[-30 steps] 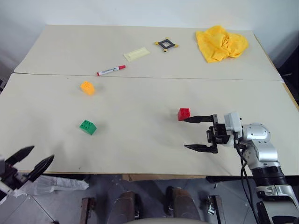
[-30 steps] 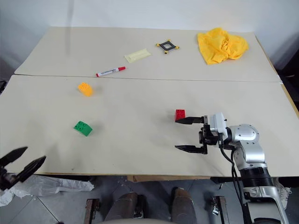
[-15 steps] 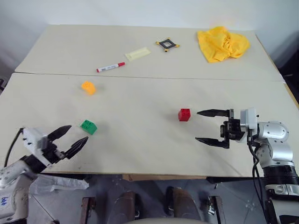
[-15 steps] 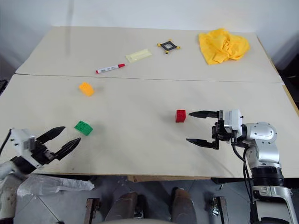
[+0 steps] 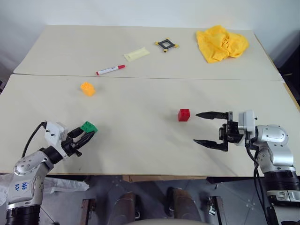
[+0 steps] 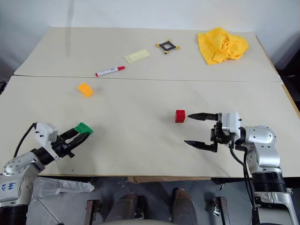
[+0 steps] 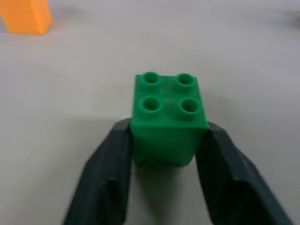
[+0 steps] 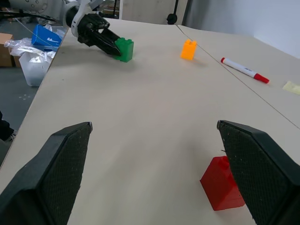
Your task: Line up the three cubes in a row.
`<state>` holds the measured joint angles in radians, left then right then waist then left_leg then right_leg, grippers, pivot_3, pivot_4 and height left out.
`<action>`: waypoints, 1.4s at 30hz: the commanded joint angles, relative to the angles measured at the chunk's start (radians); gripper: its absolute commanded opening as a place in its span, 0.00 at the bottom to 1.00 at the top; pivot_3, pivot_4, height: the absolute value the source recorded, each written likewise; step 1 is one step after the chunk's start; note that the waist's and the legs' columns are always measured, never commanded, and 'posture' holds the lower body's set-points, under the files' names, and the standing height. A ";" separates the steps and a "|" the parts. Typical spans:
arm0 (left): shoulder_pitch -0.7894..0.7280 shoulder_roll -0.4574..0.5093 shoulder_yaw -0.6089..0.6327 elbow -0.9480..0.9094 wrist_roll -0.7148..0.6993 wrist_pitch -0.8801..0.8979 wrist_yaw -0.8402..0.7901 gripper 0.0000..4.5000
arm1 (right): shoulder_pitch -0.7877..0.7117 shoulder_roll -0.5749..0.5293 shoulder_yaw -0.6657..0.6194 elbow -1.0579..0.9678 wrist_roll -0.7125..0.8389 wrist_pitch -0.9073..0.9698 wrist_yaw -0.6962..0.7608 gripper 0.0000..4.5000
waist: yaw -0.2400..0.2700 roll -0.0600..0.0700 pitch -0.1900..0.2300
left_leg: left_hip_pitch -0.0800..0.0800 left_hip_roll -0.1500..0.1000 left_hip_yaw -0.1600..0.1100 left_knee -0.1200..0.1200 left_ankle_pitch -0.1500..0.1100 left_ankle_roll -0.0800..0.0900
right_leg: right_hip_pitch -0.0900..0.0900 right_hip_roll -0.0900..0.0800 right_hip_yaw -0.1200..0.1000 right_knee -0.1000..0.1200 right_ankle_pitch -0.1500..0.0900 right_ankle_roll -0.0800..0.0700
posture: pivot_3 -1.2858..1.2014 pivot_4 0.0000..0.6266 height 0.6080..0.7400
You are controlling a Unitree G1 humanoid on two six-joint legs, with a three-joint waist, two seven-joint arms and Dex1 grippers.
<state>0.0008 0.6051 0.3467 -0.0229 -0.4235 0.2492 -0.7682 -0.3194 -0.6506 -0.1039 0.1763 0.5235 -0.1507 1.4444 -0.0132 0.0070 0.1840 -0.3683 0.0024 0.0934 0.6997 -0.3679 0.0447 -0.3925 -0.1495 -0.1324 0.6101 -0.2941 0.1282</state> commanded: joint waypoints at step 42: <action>-1.170 -0.292 -0.386 1.322 0.425 -0.628 -0.493 0.96 | 0.511 0.008 -0.219 -0.527 0.055 0.094 -0.385 1.00 | 0.035 -0.006 0.003 | -0.003 -0.005 0.002 0.000 0.002 0.004 | -0.001 0.001 -0.002 -0.002 0.002 0.005 | 0.52 0.24 1.00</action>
<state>-1.1607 0.2922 -0.0714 1.3185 0.0312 -0.3560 -1.2434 0.2019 -0.6462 -0.3270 -0.3419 0.5599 -0.0589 1.0569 0.0215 0.0006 0.1873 -0.3713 -0.0023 0.0951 0.6998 -0.3655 0.0492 -0.3931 -0.1489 -0.1345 0.6079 -0.2920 0.1328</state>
